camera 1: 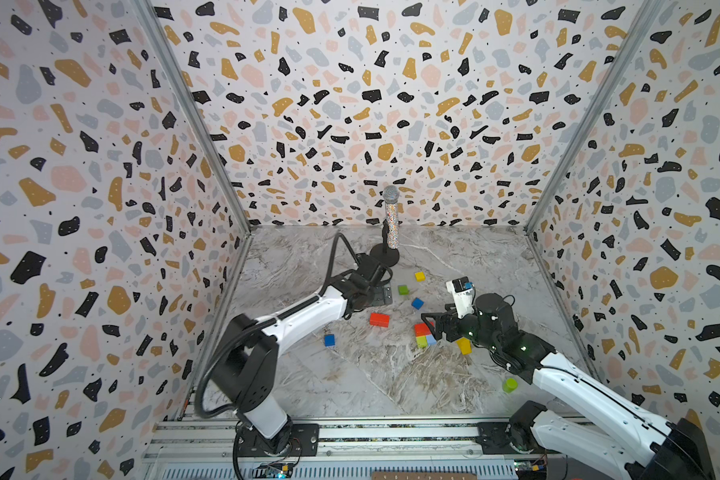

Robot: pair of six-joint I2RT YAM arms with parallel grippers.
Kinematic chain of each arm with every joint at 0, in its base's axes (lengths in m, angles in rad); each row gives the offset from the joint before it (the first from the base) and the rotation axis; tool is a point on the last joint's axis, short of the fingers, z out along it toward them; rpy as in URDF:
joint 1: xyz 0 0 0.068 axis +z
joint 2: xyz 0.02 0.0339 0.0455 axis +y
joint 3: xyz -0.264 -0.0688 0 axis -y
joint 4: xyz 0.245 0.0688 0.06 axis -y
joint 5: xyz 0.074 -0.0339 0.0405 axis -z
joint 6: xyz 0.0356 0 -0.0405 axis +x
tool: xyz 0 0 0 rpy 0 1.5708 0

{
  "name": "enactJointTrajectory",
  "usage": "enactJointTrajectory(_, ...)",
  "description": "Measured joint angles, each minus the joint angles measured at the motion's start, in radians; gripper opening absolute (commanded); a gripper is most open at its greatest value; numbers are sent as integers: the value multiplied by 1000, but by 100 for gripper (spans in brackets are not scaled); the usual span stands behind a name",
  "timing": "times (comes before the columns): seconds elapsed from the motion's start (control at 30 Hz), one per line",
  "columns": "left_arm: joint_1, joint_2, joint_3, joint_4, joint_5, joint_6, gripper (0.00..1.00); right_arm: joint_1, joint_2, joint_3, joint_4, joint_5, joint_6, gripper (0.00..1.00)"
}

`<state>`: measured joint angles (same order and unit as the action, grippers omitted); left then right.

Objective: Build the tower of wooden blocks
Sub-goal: 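Carry the red block with the left gripper toward the table center and set it down, then open and withdraw the left gripper while the right gripper reaches toward the red block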

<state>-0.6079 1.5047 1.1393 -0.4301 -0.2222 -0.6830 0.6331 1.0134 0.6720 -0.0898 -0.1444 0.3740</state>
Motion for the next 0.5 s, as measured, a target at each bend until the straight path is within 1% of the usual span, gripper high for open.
enactJointTrajectory(0.1,55,-130,-96,20,-25,8,100,4,92,55,-31,-20,-7,44)
enactJointTrajectory(0.2,81,-229,-201,43,-33,18,100,21,170,103,-60,-29,-11,31)
enactJointTrajectory(0.3,101,-296,-283,52,-34,29,100,56,250,153,-80,-38,-16,24)
enactJointTrajectory(0.37,113,-337,-320,56,-35,38,100,83,307,185,-88,-43,-18,22)
enactJointTrajectory(0.47,129,-395,-336,56,-35,55,100,123,396,224,-91,-55,-15,20)
enactJointTrajectory(0.5,132,-416,-336,60,-37,65,100,133,426,233,-90,-65,-11,17)
